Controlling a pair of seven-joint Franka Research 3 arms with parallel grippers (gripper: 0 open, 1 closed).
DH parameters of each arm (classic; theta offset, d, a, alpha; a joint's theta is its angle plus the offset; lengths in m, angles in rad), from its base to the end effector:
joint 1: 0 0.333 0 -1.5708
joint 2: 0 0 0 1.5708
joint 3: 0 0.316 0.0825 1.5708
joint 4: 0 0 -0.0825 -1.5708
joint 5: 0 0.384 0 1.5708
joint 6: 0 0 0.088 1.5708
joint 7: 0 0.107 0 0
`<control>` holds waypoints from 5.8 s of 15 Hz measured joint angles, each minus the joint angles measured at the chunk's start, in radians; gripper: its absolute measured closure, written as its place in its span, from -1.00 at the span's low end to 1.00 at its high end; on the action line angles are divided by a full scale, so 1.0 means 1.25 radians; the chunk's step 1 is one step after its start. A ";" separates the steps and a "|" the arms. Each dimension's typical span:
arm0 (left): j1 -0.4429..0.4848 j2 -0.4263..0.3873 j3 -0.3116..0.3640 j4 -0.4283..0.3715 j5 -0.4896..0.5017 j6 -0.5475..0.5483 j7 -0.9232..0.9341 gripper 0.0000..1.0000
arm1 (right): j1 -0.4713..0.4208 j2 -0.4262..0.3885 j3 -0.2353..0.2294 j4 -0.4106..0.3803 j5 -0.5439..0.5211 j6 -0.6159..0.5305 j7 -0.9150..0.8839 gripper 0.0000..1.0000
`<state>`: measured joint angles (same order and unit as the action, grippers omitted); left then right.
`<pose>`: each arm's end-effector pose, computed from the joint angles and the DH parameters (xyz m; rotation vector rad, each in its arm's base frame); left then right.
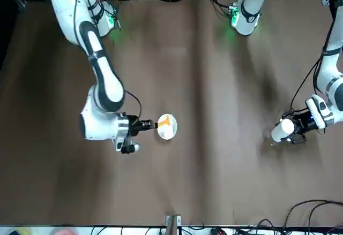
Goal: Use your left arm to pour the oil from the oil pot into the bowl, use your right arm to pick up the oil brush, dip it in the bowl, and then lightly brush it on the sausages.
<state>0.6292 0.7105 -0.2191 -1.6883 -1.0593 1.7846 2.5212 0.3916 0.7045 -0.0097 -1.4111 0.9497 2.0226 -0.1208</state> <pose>0.6091 0.1979 0.2028 1.5956 -1.4763 1.2511 0.6582 0.3166 0.2976 -2.3282 -0.0268 0.2355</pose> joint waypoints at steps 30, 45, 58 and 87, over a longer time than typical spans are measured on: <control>0.087 0.000 0.013 0.003 0.014 0.031 -0.014 -1.00 | -0.155 -0.054 -0.201 -0.063 -0.447 -0.243 -0.017 0.91; -0.073 -0.319 0.002 0.010 0.339 0.086 -0.734 -0.98 | -0.177 -0.050 -0.197 -0.058 -0.655 -0.175 -0.023 0.91; -0.487 -0.316 -0.002 0.002 0.978 0.117 -1.832 -1.00 | -0.093 -0.050 -0.177 -0.055 -0.614 -0.180 0.009 0.91; -0.441 -0.540 -0.018 -0.050 0.952 -0.089 -2.063 -1.00 | -0.155 -0.053 -0.191 -0.051 -0.610 -0.181 -0.186 0.91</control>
<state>0.0785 0.0350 -0.2414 -1.7514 0.1312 1.6736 -0.0570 0.1977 0.6378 -0.2489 -1.4754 0.1878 1.7964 -0.3536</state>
